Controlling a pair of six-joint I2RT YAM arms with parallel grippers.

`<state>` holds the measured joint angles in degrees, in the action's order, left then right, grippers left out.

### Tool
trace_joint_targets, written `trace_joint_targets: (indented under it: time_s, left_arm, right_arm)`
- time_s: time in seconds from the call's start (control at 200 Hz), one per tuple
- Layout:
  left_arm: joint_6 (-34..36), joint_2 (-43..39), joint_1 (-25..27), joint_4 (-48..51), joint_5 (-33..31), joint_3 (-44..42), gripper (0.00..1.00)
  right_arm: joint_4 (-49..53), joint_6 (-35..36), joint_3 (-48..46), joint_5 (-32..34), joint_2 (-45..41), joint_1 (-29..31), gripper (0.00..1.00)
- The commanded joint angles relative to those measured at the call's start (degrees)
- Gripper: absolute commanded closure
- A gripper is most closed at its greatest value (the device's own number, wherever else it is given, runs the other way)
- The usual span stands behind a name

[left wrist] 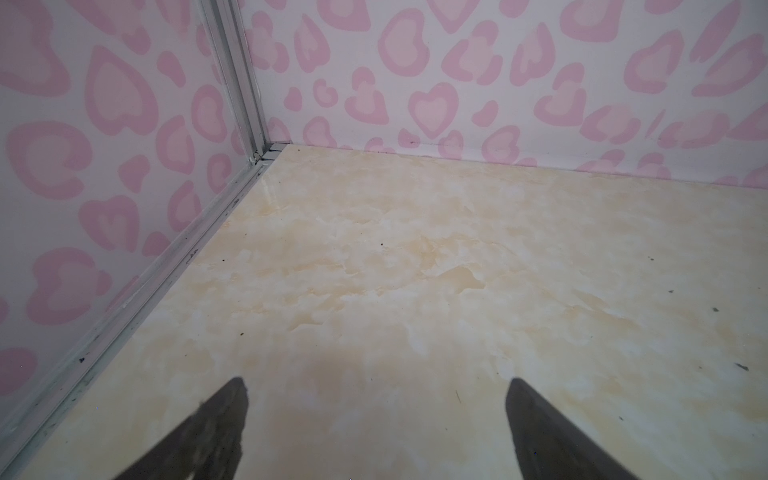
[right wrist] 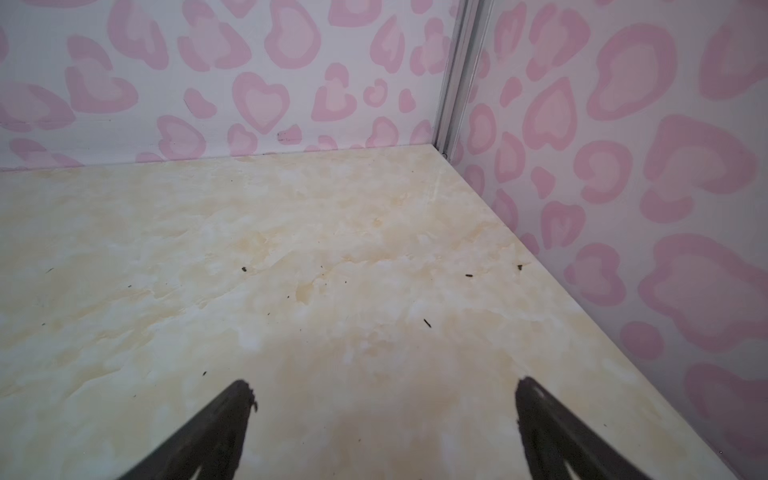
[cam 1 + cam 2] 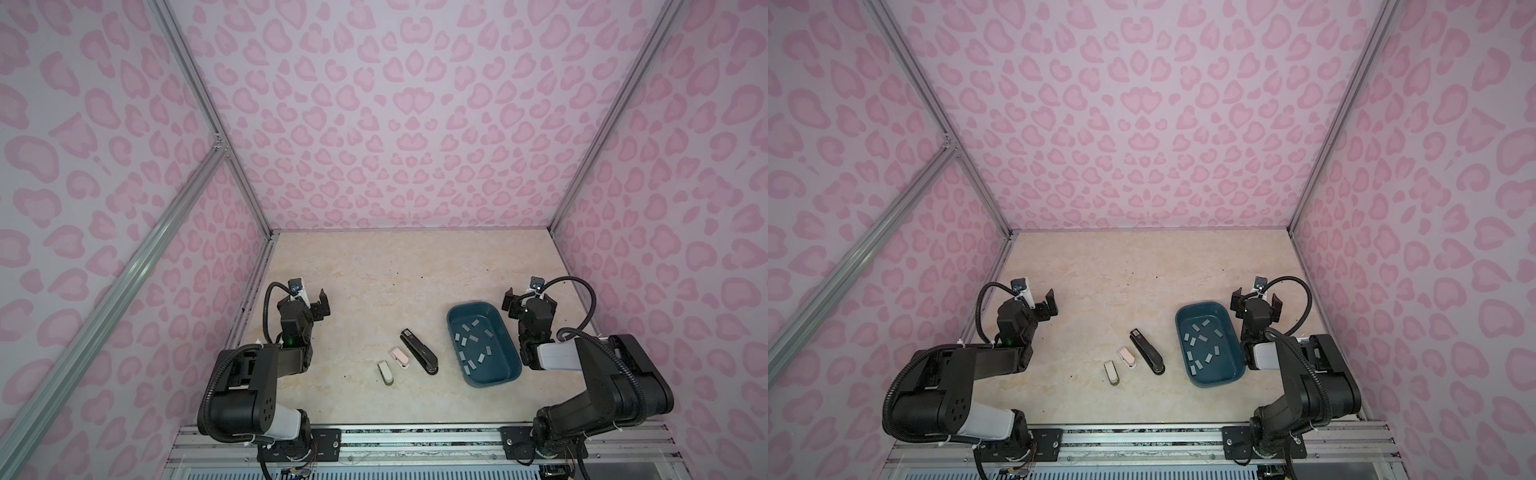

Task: Load the staples into the stapler

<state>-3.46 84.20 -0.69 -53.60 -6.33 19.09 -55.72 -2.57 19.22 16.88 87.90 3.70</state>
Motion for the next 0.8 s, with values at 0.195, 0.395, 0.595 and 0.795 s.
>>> trace_joint_targets:
  time_s: [0.195, 0.395, 0.595, 0.795]
  left_arm:
    - [0.05, 0.13, -0.01, -1.37, 0.35, 0.22, 0.02]
    - [0.04, 0.06, 0.03, -1.48, 0.35, 0.14, 0.02]
    - [0.26, -0.2, 0.11, -1.92, 0.44, -0.19, 0.02]
    - [0.42, -0.36, 0.32, -2.29, 0.09, -0.47, 0.02]
  right_arm:
    - [-0.1, 0.11, 0.11, 0.8, 0.26, 0.05, 0.01]
    - [-0.05, 0.11, 0.18, 0.8, 0.33, 0.0, 0.01]
    - [-0.38, 0.37, -0.14, 0.87, -0.01, 0.22, 0.01]
    - [-0.87, 0.64, -0.32, 1.4, -0.01, 0.6, 0.01]
